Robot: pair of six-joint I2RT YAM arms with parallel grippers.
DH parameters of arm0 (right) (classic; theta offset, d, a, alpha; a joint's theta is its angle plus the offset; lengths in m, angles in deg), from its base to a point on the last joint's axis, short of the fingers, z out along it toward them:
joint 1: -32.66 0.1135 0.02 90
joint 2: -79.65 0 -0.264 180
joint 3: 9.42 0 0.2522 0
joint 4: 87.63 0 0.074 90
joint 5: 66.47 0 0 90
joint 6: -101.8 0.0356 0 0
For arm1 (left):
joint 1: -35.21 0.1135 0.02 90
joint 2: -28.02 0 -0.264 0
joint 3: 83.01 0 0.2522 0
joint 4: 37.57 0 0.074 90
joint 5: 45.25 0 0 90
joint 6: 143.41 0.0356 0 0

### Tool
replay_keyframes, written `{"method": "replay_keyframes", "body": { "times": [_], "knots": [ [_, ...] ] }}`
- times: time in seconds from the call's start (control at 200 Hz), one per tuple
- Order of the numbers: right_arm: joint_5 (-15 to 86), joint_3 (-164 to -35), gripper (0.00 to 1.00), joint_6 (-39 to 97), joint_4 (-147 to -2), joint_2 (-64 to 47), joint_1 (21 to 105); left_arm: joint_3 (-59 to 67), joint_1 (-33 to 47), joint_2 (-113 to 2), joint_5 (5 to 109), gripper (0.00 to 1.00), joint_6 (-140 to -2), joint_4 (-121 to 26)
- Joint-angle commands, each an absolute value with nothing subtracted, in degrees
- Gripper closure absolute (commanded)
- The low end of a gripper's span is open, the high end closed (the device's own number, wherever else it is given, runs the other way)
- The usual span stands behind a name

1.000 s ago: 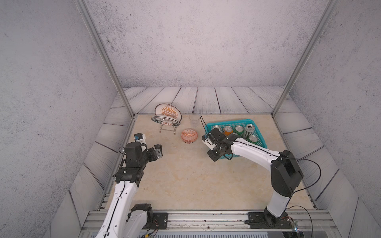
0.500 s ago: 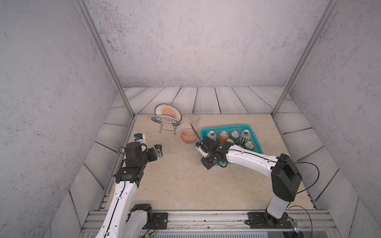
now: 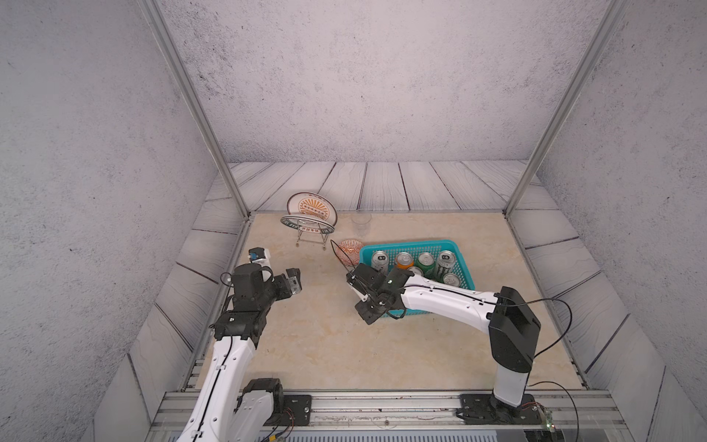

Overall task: Take out the drinks from the basket
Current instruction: Move the basket to the center of the board, then pick up the drink from the basket.

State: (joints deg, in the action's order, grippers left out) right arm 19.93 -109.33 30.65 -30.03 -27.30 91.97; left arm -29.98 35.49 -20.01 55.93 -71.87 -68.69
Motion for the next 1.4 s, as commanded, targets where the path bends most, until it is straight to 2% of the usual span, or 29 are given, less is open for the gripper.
{"method": "replay_keyframes", "body": {
  "times": [0.0,0.42,0.616,0.776,0.876,1.221,1.301,1.396],
  "knots": [
    [28.4,-113.0,0.8,31.9,-38.6,-29.9,93.8,-30.3,36.2,-19.7,55.9,0.01,-72.2,-67.7],
    [29.3,-116.6,0.78,30.6,-39.4,-32.4,94.1,-30.4,36.2,-19.8,55.8,0.01,-72.1,-67.9],
    [26.7,-113.2,0.58,29.5,-37.6,-26.5,94.0,-30.5,36.3,-19.8,56.1,0.01,-72.1,-67.6],
    [21.7,-109.1,0.38,29.0,-36.0,-18.3,94.0,-30.4,36.1,-19.9,57.5,0.01,-72.0,-66.6],
    [17.5,-107.7,0.29,28.3,-33.4,-13.1,94.0,-29.8,36.1,-19.8,58.6,0.01,-72.7,-67.0],
    [3.7,-101.7,0.05,24.1,-28.5,5.2,92.1,-24.4,33.6,-22.0,64.4,0.01,-73.8,-71.0],
    [2.5,-100.9,0.01,22.7,-26.7,8.7,89.1,-23.9,31.8,-22.2,63.6,0.01,-73.9,-70.9],
    [4.6,-99.7,0.01,21.2,-25.3,12.2,82.2,-23.0,29.0,-23.1,62.0,0.01,-74.0,-71.1]
  ]
}}
